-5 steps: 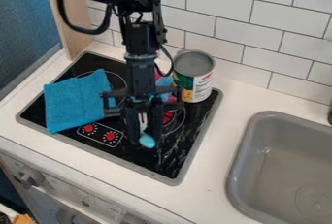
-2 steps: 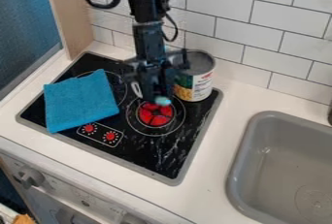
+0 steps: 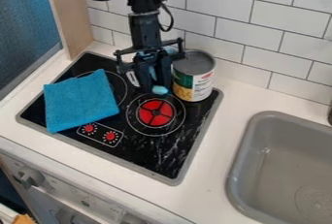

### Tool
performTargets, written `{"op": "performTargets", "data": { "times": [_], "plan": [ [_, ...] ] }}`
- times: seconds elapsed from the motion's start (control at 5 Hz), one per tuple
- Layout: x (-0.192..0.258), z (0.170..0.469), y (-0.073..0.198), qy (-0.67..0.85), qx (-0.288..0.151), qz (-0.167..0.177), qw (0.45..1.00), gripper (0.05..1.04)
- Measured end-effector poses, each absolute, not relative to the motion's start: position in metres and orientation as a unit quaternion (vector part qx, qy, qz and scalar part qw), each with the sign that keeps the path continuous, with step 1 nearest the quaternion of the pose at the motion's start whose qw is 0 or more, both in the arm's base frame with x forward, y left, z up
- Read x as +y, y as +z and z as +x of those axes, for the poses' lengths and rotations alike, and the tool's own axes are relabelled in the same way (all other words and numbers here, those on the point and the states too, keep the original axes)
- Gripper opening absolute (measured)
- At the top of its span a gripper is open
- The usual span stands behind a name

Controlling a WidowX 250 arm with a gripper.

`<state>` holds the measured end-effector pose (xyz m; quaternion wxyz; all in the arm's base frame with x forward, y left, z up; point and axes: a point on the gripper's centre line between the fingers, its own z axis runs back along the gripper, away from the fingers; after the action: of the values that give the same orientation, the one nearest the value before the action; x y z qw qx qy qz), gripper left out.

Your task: Put the blue spatula in the middle of the blue cloth and the burner

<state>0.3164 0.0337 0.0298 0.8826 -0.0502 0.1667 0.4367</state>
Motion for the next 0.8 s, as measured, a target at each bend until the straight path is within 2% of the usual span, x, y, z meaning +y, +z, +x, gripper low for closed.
{"op": "performTargets", "data": {
  "times": [0.2, 0.4, 0.6, 0.8],
  "plan": [
    [0.041, 0.289, -0.003, 0.396, 0.141, -0.028, 0.907, 0.313],
    [0.057, 0.282, -0.011, 0.402, 0.095, 0.001, 0.911, 0.375],
    [0.063, 0.283, -0.011, 0.412, 0.075, 0.015, 0.908, 0.671],
    [0.059, 0.28, -0.007, 0.417, 0.093, 0.01, 0.904, 0.94]
  ]
}}
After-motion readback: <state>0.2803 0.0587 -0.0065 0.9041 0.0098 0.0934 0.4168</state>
